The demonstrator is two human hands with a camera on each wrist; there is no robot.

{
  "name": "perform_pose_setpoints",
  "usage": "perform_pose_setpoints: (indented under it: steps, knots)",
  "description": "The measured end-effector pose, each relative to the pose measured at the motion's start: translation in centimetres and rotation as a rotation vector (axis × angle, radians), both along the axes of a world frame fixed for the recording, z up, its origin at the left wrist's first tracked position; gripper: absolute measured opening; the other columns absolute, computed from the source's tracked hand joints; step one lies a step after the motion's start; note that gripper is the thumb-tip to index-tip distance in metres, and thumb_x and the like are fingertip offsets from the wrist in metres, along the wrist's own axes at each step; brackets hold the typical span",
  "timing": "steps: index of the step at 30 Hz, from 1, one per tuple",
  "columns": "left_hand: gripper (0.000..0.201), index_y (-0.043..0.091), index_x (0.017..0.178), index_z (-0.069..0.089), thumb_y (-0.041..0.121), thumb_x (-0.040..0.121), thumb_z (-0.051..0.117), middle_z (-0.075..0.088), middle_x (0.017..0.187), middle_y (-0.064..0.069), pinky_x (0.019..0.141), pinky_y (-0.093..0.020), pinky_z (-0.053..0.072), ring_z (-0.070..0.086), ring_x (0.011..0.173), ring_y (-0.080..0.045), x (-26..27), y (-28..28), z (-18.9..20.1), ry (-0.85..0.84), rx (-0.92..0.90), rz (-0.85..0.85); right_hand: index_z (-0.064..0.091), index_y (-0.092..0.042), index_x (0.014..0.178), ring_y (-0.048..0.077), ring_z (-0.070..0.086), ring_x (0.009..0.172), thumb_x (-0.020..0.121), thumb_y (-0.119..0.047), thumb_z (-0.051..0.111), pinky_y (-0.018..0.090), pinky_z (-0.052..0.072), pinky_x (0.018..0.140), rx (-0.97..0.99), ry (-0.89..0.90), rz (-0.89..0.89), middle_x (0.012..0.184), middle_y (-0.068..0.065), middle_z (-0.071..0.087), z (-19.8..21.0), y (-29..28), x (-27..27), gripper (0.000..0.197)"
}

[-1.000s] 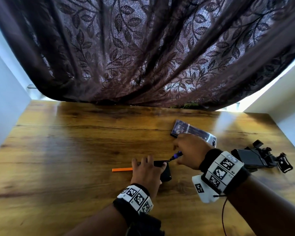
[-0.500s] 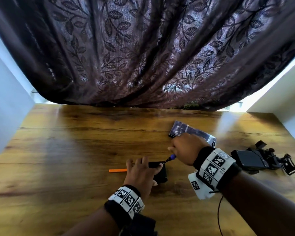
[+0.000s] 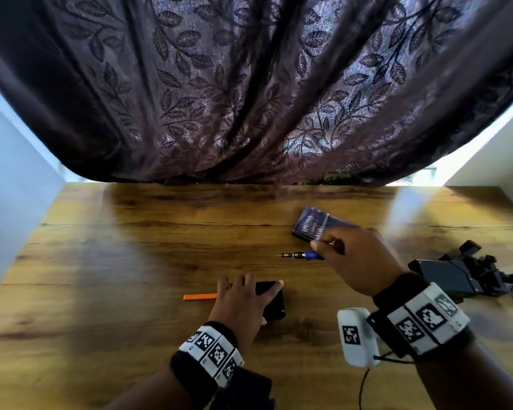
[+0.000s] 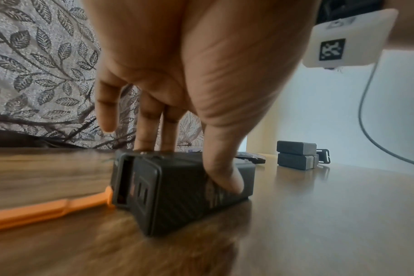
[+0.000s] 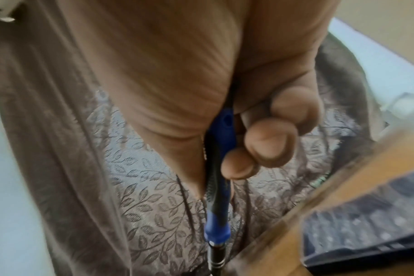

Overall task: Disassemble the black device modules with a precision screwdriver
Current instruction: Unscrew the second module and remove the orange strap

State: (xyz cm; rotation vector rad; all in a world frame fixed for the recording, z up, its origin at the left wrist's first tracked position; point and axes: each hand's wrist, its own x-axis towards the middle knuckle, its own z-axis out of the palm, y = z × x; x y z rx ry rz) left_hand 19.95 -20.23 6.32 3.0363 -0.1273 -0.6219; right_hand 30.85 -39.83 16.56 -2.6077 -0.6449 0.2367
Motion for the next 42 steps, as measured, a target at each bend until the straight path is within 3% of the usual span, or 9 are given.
perform_pose_setpoints:
  steps: [3,5,9,12,15,24,32,37,42]
  knots:
    - [0.083,0.042,0.160,-0.001,0.042,0.100,0.057,0.027,0.152,-0.015,0.115,-0.058,0.024,0.035,0.137,-0.036,0.8,-0.3,0.4,0.055,0.023,-0.027,0.069,-0.030,0.083,-0.002,0.057,0.062,0.097,-0.041,0.063,0.012,0.036,0.055,0.110,0.113,-0.068,0.065,-0.011,0.062,-1.2,-2.1,-0.6,0.019]
    - [0.082,0.043,0.160,0.001,0.041,0.100,0.057,0.029,0.150,-0.014,0.116,-0.054,0.027,0.036,0.135,-0.035,1.0,-0.3,0.3,0.064,0.007,-0.015,0.069,-0.032,0.088,0.000,0.061,0.058,0.095,-0.036,0.067,0.018,0.045,0.057,0.240,0.199,-0.114,0.068,-0.018,0.066,-2.3,-3.4,-1.3,0.008]
    - [0.073,0.047,0.158,0.008,0.043,0.101,0.055,0.030,0.149,-0.009,0.117,-0.047,0.029,0.039,0.131,-0.030,0.4,0.2,-0.4,0.023,-0.018,-0.003,0.071,-0.030,0.101,0.015,0.069,0.060,0.092,-0.025,0.072,0.036,0.060,0.060,0.425,0.277,-0.195,0.075,-0.006,0.073,-3.8,-5.5,-2.7,0.011]
    - [0.069,0.048,0.157,0.012,0.040,0.103,0.054,0.026,0.154,-0.006,0.119,-0.045,0.024,0.036,0.136,-0.028,-0.5,0.5,-1.3,-0.015,-0.035,0.000,0.072,-0.028,0.099,0.017,0.069,0.060,0.089,-0.020,0.075,0.038,0.061,0.062,0.496,0.268,-0.245,0.072,0.002,0.073,-4.3,-6.5,-3.8,0.013]
    - [0.060,0.044,0.159,0.013,0.039,0.107,0.043,0.016,0.164,-0.008,0.122,-0.044,0.017,0.019,0.151,-0.031,-1.5,0.4,-1.8,-0.031,-0.054,0.005,0.073,-0.025,0.100,0.019,0.068,0.058,0.089,-0.019,0.075,0.037,0.060,0.061,0.554,0.275,-0.277,0.071,0.006,0.073,-4.5,-6.8,-4.6,0.013]
    - [0.057,0.042,0.160,0.008,0.043,0.109,0.035,0.004,0.169,-0.012,0.124,-0.044,0.016,0.007,0.156,-0.032,-1.2,0.5,-2.2,0.002,-0.053,-0.013,0.076,-0.021,0.100,0.019,0.070,0.062,0.087,-0.015,0.075,0.031,0.059,0.060,0.630,0.201,-0.235,0.080,0.001,0.075,-3.8,-5.7,-7.0,0.014]
    - [0.078,0.054,0.154,-0.013,0.022,0.107,0.041,-0.020,0.166,-0.020,0.125,-0.055,0.008,-0.009,0.154,-0.044,-2.0,0.8,-1.7,0.094,-0.016,-0.143,0.075,-0.027,0.097,0.018,0.072,0.065,0.086,-0.034,0.072,0.051,0.061,0.068,0.547,0.152,-0.252,0.075,0.003,0.075,-4.6,-5.3,-8.7,0.014]
    - [0.074,0.053,0.157,-0.003,0.022,0.107,0.043,-0.023,0.166,-0.013,0.123,-0.061,0.006,-0.012,0.150,-0.052,-2.1,1.0,-0.9,0.164,-0.039,-0.235,0.074,-0.027,0.095,0.021,0.071,0.064,0.089,-0.024,0.072,0.054,0.061,0.066,0.559,0.156,-0.258,0.074,0.005,0.074,-4.9,-4.6,-9.3,0.007]
    - [0.071,0.049,0.158,0.011,0.015,0.106,0.045,-0.018,0.169,-0.005,0.122,-0.057,0.018,-0.012,0.153,-0.045,-2.4,1.3,-0.1,0.196,-0.063,-0.222,0.074,-0.031,0.090,0.018,0.071,0.062,0.086,-0.032,0.071,0.053,0.061,0.066,0.525,0.133,-0.270,0.072,0.002,0.073,-5.0,-4.1,-10.0,0.005]
